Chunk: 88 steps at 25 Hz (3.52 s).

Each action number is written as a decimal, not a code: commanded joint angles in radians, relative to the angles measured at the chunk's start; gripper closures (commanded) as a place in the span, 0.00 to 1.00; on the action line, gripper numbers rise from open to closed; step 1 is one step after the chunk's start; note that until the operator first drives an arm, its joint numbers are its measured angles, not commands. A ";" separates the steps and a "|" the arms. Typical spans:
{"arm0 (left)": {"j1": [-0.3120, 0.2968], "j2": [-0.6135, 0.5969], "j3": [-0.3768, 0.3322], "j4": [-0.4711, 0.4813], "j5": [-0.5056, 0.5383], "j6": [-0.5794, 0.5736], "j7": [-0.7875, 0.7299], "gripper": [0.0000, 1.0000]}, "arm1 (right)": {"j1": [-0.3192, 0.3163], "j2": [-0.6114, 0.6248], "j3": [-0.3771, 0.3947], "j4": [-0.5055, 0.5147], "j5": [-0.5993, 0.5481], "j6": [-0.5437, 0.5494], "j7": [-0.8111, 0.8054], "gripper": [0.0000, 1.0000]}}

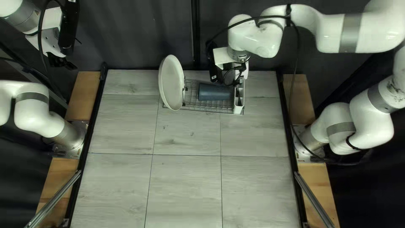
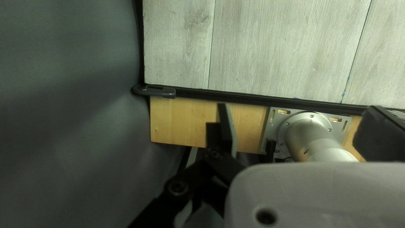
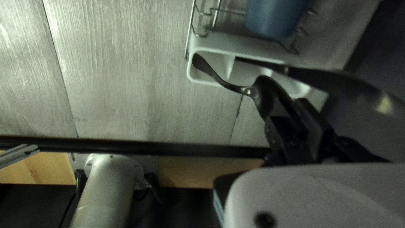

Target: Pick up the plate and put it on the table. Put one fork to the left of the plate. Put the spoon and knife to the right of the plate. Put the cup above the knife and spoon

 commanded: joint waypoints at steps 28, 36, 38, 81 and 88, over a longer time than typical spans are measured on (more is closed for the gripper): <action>0.000 0.000 0.000 0.000 0.000 0.000 0.000 0.00 | 0.196 -0.125 0.156 -0.302 0.645 -0.209 0.273 1.00; 0.000 0.000 0.000 0.000 0.000 0.000 0.000 0.00 | 0.249 -0.036 0.126 -0.447 0.873 -0.401 0.063 1.00; 0.000 0.000 0.000 0.000 0.000 0.000 0.000 0.00 | 0.257 -0.010 0.115 -0.479 0.926 -0.441 -0.008 1.00; 0.000 0.000 0.000 0.000 0.000 0.000 0.000 0.00 | 0.047 -0.168 0.253 -0.700 0.504 -0.671 0.055 0.00; 0.000 0.000 0.000 0.000 0.000 0.000 0.000 0.00 | 0.001 -0.245 0.288 -0.651 0.429 -0.558 0.132 0.00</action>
